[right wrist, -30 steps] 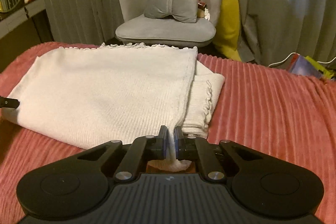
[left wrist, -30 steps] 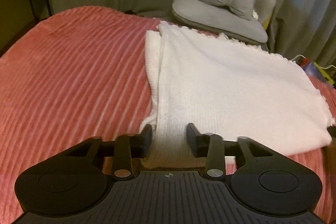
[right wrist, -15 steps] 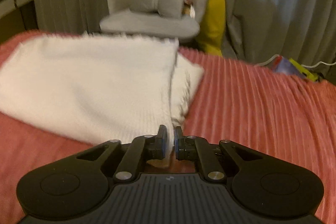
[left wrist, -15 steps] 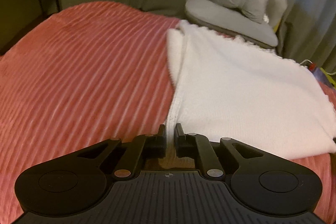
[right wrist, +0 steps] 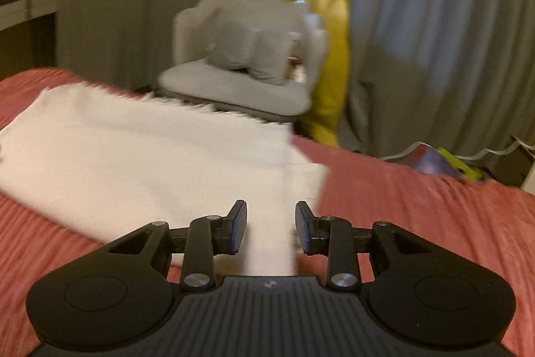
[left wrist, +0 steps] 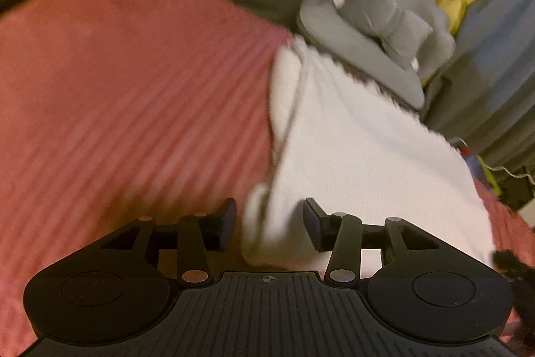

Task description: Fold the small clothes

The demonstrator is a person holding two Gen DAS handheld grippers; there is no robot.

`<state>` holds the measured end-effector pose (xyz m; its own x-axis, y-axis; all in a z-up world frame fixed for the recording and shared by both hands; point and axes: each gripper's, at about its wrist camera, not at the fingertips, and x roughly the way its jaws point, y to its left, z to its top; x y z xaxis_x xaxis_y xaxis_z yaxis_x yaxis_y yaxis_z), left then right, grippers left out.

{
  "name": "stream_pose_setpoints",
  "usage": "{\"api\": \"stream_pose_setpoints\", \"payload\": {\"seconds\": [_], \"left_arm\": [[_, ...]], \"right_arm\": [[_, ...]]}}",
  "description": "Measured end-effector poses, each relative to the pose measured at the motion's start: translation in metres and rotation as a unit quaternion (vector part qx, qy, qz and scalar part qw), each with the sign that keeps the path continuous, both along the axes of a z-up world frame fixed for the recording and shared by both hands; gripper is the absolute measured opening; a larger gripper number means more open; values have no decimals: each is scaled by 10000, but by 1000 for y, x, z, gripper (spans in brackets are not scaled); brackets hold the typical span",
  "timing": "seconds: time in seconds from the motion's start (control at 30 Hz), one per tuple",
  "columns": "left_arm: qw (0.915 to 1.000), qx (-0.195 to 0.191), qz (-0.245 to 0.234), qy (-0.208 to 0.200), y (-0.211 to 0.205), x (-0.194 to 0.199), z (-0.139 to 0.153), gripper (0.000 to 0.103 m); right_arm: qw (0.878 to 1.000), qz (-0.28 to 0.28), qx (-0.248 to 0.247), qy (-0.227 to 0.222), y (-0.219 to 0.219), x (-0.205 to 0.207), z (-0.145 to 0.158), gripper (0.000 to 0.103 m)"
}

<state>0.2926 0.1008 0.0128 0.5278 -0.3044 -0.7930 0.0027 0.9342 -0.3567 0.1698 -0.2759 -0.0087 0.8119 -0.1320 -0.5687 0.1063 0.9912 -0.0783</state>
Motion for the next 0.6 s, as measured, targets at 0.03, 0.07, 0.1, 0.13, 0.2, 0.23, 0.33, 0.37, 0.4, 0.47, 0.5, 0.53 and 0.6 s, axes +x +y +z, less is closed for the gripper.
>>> {"api": "stream_pose_setpoints", "payload": {"seconds": [0.03,0.07,0.1,0.13,0.2,0.23,0.33,0.37,0.4,0.47,0.5,0.53,0.6], "left_arm": [[9999,-13,-70,89,-3,2,-4,52],[9999,37,-118,99,-7,4,-6,56],[9998,92,-175,71,-11,5,-7,60],[9997,101,-236,53,-14,8,-7,62],[9998,-8,-181,73,-14,13,-9,62],[9998,-85,-162,75,-14,16,-9,62],[9997,-140,-197,34,-14,24,-9,45],[9995,-203,-248,36,-14,26,-9,42],[9993,-268,-254,40,-12,26,-10,41],[9988,-460,-192,28,-6,26,-12,42],[9985,-528,-173,5,-4,26,-14,48],[9984,-543,-131,-6,-3,25,-17,51],[9978,-652,-105,-16,-1,25,-21,59]], "right_arm": [[9999,101,-38,43,7,3,-3,30],[9998,162,-20,75,13,4,-6,30],[9996,236,65,123,19,6,-9,29],[9994,285,142,139,23,8,-10,29],[9994,277,194,92,31,7,-11,29],[9993,272,256,88,32,7,-11,29],[9984,208,512,70,32,7,-13,29],[9983,204,539,67,32,7,-13,29],[9983,213,533,59,33,7,-13,29],[9984,245,508,50,32,8,-12,29],[9984,254,510,37,32,7,-12,29],[9983,262,523,38,33,7,-12,30],[9981,286,553,36,35,6,-13,30]]}}
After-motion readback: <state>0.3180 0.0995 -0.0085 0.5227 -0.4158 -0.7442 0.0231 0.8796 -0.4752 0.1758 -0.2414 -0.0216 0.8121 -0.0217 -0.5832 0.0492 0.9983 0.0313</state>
